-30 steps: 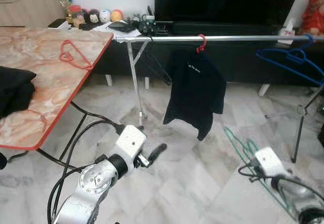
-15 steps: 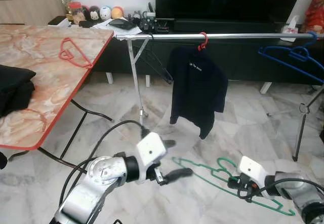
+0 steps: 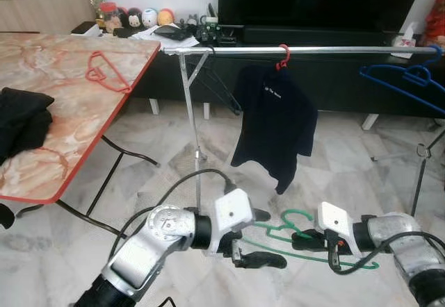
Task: Hang hanger
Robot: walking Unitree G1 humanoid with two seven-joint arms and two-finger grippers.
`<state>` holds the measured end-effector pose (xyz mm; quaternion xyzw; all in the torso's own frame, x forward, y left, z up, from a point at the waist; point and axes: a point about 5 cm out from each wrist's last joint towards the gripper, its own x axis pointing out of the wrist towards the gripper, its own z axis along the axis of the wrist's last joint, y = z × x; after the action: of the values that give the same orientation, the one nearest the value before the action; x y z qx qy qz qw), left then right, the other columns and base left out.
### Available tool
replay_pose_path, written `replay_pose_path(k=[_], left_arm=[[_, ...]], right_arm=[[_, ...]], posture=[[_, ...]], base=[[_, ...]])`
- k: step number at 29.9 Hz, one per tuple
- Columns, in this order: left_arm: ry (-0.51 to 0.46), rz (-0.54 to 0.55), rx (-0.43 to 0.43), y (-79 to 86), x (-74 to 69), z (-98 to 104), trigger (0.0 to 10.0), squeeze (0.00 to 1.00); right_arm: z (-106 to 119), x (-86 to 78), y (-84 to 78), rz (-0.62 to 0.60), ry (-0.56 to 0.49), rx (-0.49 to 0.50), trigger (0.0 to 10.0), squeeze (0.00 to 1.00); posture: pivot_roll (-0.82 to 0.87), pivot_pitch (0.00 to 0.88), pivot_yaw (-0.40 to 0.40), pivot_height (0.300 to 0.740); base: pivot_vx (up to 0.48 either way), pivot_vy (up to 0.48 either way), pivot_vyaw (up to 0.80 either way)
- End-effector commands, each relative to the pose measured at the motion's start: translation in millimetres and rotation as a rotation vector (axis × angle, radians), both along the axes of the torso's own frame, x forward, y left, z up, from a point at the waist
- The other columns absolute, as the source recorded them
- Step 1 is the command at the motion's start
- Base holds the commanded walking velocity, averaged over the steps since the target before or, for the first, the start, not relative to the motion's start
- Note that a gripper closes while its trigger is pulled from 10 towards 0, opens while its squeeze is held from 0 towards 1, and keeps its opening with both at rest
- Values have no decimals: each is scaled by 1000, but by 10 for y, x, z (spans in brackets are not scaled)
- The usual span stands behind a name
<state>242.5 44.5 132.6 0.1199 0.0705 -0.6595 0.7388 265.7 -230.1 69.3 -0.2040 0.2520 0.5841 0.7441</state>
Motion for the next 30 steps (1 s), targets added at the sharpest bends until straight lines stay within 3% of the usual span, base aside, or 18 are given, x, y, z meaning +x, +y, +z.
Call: replay_pose_path(k=[1, 10, 18, 30], left_arm=[[-13, 0, 24, -25, 30, -23, 10000, 0], [-10, 2, 52, -28, 70, -101, 10000, 0], [-7, -26, 127, -10, 83, -192, 10000, 0], [-15, -74, 137, -52, 75, -181, 10000, 0]], right_arm=[[69, -21, 19, 35, 1, 13, 10000, 0], [185, -111, 102, 94, 2, 15, 10000, 0], [244, -146, 196, 137, 5, 26, 10000, 0], [222, -196, 297, 165, 24, 31, 10000, 0]], posture=[[-15, 0, -16, 740], [-24, 0, -21, 740], [-27, 0, -24, 740], [-26, 0, -22, 740]], base=[[0, 0, 0], [0, 0, 0], [0, 0, 0], [0, 0, 0]])
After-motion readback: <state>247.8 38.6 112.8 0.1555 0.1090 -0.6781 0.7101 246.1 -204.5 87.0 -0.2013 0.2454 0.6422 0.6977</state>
